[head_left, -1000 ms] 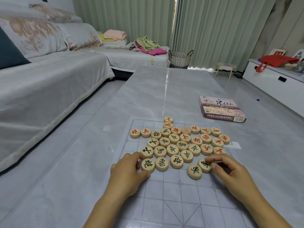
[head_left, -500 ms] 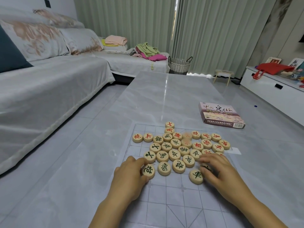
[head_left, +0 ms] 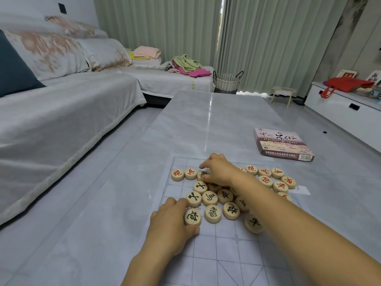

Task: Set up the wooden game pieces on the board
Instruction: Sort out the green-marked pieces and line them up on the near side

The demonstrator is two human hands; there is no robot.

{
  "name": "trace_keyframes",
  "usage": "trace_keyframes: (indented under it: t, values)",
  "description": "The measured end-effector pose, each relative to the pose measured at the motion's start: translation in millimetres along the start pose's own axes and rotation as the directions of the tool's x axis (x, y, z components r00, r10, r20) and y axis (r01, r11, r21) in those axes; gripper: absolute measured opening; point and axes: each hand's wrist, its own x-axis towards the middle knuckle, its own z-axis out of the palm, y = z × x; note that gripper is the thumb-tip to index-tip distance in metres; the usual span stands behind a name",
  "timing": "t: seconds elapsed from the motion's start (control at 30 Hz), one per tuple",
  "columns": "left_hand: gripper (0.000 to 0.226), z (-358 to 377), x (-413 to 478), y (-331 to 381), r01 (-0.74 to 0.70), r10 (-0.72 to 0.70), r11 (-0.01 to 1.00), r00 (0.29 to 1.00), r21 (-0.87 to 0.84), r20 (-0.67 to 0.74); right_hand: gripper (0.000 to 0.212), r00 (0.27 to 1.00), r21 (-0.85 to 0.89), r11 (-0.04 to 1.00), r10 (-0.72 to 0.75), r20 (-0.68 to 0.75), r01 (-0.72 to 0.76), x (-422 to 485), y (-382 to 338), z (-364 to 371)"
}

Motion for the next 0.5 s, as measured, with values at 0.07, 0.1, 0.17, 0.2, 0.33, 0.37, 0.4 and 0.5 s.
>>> trace_keyframes:
  t: [0.07,0.1,0.17,0.2,0.33,0.37,0.4,0.5]
  values:
    - [0.048,-0.2,-0.2,-0.4,0.000,0.000,1.000,1.000,-0.003,0.002,0.047,0.997,-0.025,1.000,0.004,0.073,-0.002,5.5,1.7,-3.5]
    - [0.046,-0.2,-0.4,-0.5,0.003,-0.003,1.000,1.000,-0.003,0.003,0.048,0.995,-0.042,0.999,0.000,0.096,0.004,6.8,2.1,-4.3]
    - [0.045,-0.6,-0.3,-0.7,0.009,-0.009,1.000,1.000,-0.003,0.011,0.047,0.995,-0.092,0.995,-0.025,0.092,0.033,7.6,1.8,-3.5]
    - [0.045,-1.0,-0.4,-0.6,0.010,-0.010,1.000,1.000,-0.006,0.018,0.045,0.997,-0.109,0.993,-0.037,0.066,0.044,5.7,1.5,-2.9]
    - [0.047,-3.8,-2.4,-1.5,0.033,-0.031,0.998,0.999,-0.054,0.030,0.045,0.990,0.095,0.994,-0.040,-0.132,0.053,-21.4,0.9,-12.7]
    - [0.047,-4.6,-3.1,-1.3,0.038,-0.036,0.998,0.999,-0.057,0.031,0.046,0.982,0.181,0.982,-0.028,-0.186,0.062,-36.9,1.6,-16.7]
    - [0.046,-5.2,-3.2,-0.7,0.042,-0.040,0.998,0.999,-0.054,0.031,0.046,0.974,0.256,0.963,-0.022,-0.225,0.081,-56.5,3.3,-18.9]
    - [0.046,-5.7,-4.1,2.9,0.043,-0.042,0.999,0.998,-0.023,0.038,0.041,0.971,0.392,0.909,-0.053,-0.231,0.143,-131.5,9.2,-8.8]
